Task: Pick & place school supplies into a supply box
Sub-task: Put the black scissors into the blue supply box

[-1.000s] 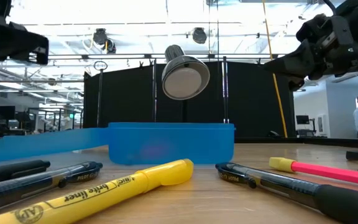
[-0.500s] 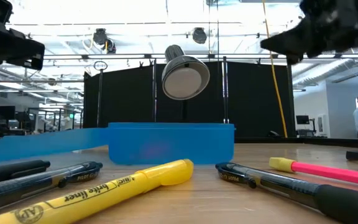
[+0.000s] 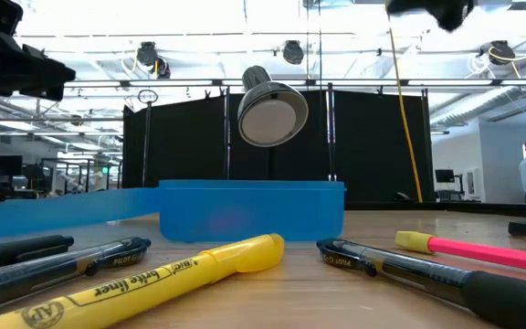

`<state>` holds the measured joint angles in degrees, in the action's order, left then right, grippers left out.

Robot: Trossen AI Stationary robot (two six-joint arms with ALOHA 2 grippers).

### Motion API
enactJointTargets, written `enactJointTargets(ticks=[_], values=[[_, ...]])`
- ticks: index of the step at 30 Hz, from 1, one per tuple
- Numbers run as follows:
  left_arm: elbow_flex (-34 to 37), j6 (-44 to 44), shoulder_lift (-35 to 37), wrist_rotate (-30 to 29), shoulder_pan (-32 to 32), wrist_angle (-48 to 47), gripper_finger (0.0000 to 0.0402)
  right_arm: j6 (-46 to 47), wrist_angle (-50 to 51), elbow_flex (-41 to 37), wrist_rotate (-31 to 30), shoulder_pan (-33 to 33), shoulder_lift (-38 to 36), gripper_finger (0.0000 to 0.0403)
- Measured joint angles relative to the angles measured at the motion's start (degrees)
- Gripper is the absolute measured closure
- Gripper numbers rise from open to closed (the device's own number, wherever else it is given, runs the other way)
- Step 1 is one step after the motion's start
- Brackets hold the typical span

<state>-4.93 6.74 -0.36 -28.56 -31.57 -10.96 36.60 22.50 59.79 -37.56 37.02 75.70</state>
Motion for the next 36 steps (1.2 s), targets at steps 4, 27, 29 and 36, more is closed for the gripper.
enactJointTargets(ticks=[4,27,29,36], values=[[0.0,0.4,0.0,-0.2,0.0,0.5,0.0387,8.1,12.7,16.0,0.1,3.5,10.7,0.0403],[0.0,-2.7,0.0,-0.1,0.0,1.3,0.0369,71.8,50.8,21.4,26.3,0.5,27.1,0.0403],[0.0,-2.4,0.0,-0.1,0.0,1.3,0.0369,72.5,48.3,18.8,28.2,-0.5,27.1,0.0402],[0.0,-2.1,0.0,-0.1,0.0,-0.1,0.0369,73.5,38.6,12.8,30.4,-2.4,27.2,0.0346]])
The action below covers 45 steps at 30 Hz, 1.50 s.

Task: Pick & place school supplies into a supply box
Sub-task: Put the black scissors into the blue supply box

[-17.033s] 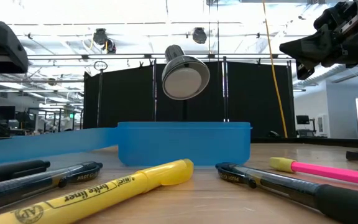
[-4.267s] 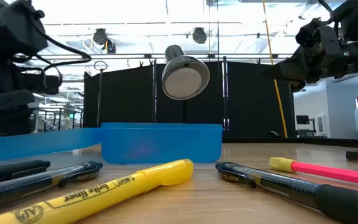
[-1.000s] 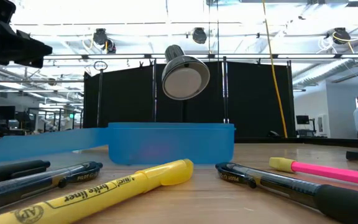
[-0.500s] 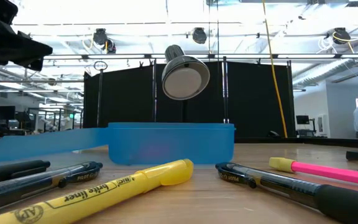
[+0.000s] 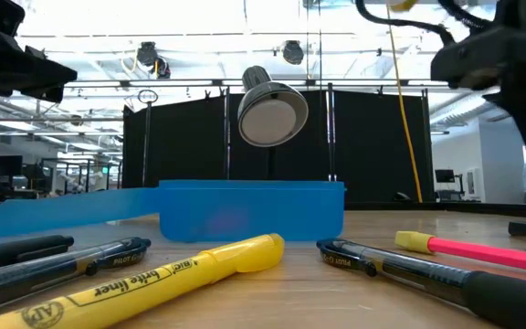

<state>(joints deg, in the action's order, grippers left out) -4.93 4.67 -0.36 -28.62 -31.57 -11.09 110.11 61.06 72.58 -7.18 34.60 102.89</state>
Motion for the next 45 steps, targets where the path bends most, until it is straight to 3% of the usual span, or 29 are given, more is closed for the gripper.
enactJointTargets(ticks=[6,11,26,38,45], values=[[0.0,1.0,0.0,0.0,0.0,-0.4,0.0369,0.8,2.1,-0.2,-0.1,-1.1,-0.2,0.0274],[0.0,1.1,0.0,0.0,0.0,-0.4,0.0369,2.2,0.5,-0.2,-0.1,-1.8,-0.2,0.0245],[0.0,0.2,0.0,0.1,0.0,-0.4,0.0369,5.2,-1.0,-0.8,0.0,-0.5,0.0,0.0259],[0.0,-0.7,0.0,0.2,0.0,-0.5,0.0369,10.4,-16.6,-12.1,3.4,0.8,-0.4,0.0258],[0.0,-0.7,0.0,0.2,0.0,-0.5,0.0369,4.2,-15.2,-14.4,4.5,0.3,-0.2,0.0267]])
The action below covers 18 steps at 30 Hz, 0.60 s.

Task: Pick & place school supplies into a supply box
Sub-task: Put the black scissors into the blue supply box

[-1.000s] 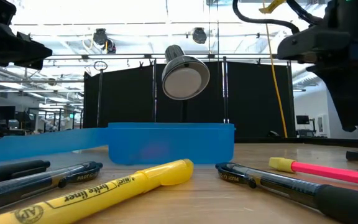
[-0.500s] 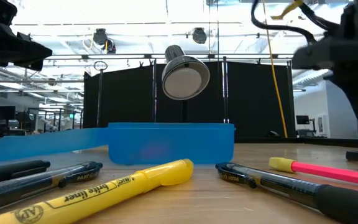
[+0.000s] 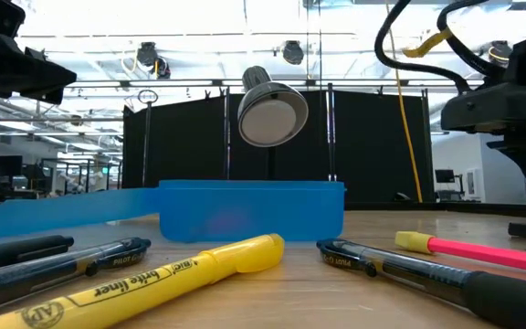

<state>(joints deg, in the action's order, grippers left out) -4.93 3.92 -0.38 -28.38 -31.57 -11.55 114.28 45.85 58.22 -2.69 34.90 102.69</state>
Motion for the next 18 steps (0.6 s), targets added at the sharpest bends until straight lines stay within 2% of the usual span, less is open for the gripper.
enactJointTargets(ticks=[5,14,18], values=[[0.0,0.0,0.0,0.0,0.0,0.0,0.0369,-7.6,-0.6,0.0,2.2,-1.7,0.1,0.0276],[0.0,-0.4,0.0,0.0,0.0,0.0,0.0369,-13.8,-0.9,-0.1,4.5,-3.0,3.8,0.0295],[0.0,-0.4,0.0,0.0,0.0,0.0,0.0369,-16.0,-0.9,0.0,4.5,-2.9,4.2,0.0315]])
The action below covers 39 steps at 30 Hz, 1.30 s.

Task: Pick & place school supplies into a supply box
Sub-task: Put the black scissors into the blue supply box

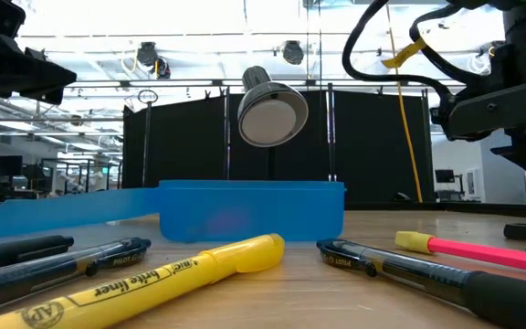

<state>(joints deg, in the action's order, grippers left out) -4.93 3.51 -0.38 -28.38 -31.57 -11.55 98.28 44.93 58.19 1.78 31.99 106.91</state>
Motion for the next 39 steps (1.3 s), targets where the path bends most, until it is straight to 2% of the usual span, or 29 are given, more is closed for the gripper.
enactJointTargets(ticks=[3,12,22,34,39], values=[[0.0,-0.5,0.0,0.0,0.0,0.0,0.0369,-0.1,0.1,0.0,-0.2,0.0,-0.1,0.0339],[0.0,-1.1,0.0,0.0,0.0,0.0,0.0369,-1.1,-1.3,-0.1,-0.7,0.0,-2.7,0.0342],[0.0,-1.0,0.0,0.0,0.0,0.0,0.0369,0.9,-1.0,-0.4,-13.3,0.0,-13.6,0.0378],[0.0,-1.0,0.0,0.0,0.0,0.0,0.0369,-0.7,-4.1,-0.3,-15.9,0.0,-15.6,0.0380],[0.0,-1.0,0.0,0.0,0.0,0.0,0.0369,-3.2,-8.3,-0.3,-17.9,0.0,-15.6,0.0380]])
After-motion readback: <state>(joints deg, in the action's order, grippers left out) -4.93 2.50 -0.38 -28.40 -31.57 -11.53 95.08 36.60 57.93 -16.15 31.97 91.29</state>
